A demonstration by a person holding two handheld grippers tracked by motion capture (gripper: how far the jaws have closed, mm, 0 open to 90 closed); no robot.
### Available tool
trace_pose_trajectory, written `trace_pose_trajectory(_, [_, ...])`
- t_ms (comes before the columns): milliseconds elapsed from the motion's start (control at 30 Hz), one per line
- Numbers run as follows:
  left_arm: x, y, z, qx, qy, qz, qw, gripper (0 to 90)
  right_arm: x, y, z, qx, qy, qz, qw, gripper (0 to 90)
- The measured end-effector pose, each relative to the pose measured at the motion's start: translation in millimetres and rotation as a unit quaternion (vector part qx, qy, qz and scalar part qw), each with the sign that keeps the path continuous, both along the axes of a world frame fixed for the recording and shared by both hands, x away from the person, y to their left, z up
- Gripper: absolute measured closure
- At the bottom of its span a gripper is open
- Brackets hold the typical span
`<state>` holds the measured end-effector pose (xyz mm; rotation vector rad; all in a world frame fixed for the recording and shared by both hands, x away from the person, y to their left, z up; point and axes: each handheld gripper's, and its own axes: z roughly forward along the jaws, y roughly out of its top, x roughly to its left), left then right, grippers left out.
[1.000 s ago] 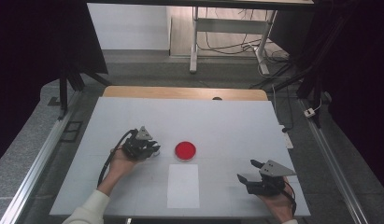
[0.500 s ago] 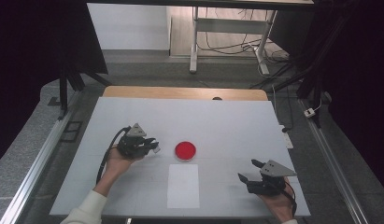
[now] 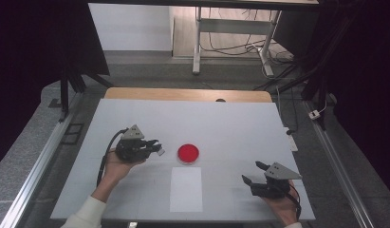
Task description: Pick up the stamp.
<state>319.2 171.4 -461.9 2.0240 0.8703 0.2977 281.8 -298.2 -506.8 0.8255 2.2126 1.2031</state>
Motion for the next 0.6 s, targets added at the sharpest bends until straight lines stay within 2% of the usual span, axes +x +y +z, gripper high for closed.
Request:
trace_pose_trajectory(300, [-8.9, 3.2, 9.2, -0.039, -0.003, -0.009, 0.9992, 75.6, 1.6, -1.2, -0.2, 0.005, -0.001, -0.003, 1.0000, 24.4])
trace_pose_trajectory(600, [-20.1, -4.3, 23.1, -0.059, -0.019, -0.026, 0.9978, 75.6, 0.2, -2.7, 1.3, -0.001, -0.004, -0.008, 1.0000, 24.8])
